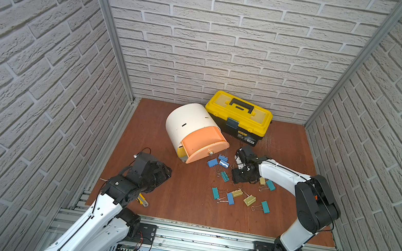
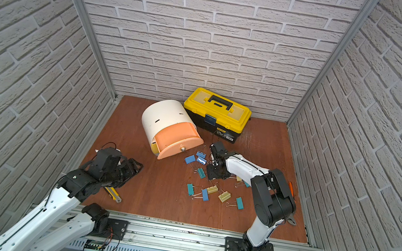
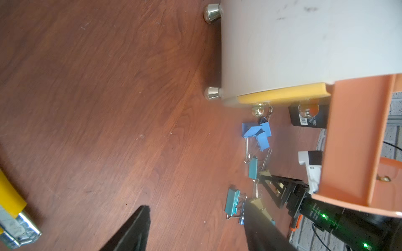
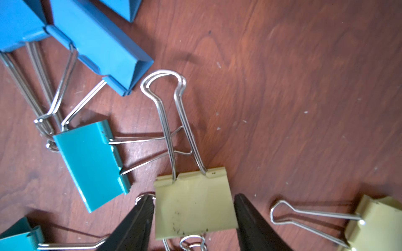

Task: Put the binder clips in the drawer according to color
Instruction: Pick up the binder clip at the center of the board, then place the binder clip in the drawer.

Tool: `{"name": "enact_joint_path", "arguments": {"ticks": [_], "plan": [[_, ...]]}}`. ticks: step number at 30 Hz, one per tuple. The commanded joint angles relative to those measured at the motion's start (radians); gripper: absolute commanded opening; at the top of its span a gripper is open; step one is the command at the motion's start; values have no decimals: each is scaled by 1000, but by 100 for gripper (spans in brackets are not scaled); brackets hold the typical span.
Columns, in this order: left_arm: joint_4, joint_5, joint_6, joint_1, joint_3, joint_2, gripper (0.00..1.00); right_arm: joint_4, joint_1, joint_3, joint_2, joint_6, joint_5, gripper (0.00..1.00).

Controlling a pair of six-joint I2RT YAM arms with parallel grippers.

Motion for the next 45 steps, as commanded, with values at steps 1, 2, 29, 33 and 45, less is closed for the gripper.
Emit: {"name": "enact_joint_path", "arguments": {"ticks": [1,2,29,33,45], "plan": [[41,-8,3,-6,18,6,72,-5,-2,-6,-8,-4,-9,56],[41,-9,2,-6,19,4,72,-6,-2,-8,-12,0,-9,54],[31,-37,179,-3,320,157,74,-211,-35,59,-416,53,73,44],[48,-12,229,-1,423,246,73,-247,-37,182,-436,42,64,44],[76,102,333,0,669,479,73,-263,-20,580,-290,81,-136,43]]}}
